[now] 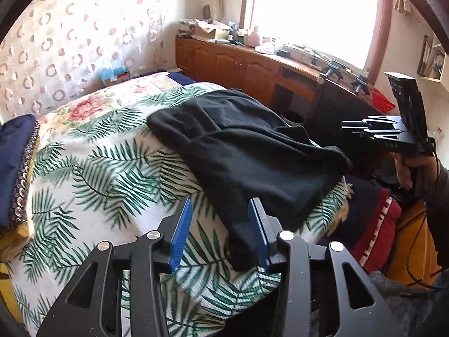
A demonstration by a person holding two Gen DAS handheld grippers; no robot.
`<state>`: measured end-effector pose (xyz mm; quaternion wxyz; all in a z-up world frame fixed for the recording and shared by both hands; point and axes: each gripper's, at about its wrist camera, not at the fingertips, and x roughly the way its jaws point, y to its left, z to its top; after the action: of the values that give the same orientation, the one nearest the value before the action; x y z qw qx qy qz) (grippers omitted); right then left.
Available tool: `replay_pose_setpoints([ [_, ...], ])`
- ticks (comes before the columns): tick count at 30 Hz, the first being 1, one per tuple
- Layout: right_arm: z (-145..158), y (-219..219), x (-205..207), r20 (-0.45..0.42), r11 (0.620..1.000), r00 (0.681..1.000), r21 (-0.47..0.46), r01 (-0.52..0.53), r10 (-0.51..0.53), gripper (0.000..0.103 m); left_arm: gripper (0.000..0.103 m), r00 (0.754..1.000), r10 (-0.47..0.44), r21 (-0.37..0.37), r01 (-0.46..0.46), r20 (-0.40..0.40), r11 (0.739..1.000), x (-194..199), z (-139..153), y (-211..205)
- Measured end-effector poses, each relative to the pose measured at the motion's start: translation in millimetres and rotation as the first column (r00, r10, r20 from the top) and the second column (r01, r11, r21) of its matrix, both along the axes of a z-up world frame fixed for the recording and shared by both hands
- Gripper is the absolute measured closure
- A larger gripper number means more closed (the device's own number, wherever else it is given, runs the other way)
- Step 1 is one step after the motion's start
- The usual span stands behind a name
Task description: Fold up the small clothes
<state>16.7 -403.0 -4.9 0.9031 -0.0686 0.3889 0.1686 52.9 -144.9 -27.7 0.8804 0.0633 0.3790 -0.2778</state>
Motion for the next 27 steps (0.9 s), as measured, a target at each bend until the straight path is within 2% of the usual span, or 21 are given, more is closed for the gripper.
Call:
replay_pose_setpoints([
  [9,-1,6,-1,0.031,1.0,0.999,-0.007,-0.005,0.005,0.079,0.059,0.999,0.024,0.008,-0.025,0.029,1.0,7,6,7],
  [14,-2,9,3,0.041,1.0,0.999,-0.012,-0.006,0.006,0.074,0.058,0.999,0.029,0.014,-0.029,0.028,0.999,16,4,8],
  [16,-3,10,6,0.047,1.0,0.999,-0.017,-0.007,0.008,0.067,0.05,0.999,0.039,0.017,-0.04,0.026,0.999,21,1,10],
  [18,-4,11,11,0.05,1.0,0.999,-0.014,-0.006,0.006,0.062,0.032,0.998,0.057,0.008,-0.058,0.02,0.998,29,-3,13],
  [24,-12,13,21,0.045,1.0,0.999,-0.007,-0.001,0.001,0.062,0.029,0.994,0.105,-0.011,-0.105,-0.023,0.994,44,-21,21],
  [27,-22,11,17,0.021,1.0,1.0,-0.016,0.004,-0.003,0.058,0.029,0.994,0.093,-0.016,-0.094,-0.056,0.995,42,-32,20],
])
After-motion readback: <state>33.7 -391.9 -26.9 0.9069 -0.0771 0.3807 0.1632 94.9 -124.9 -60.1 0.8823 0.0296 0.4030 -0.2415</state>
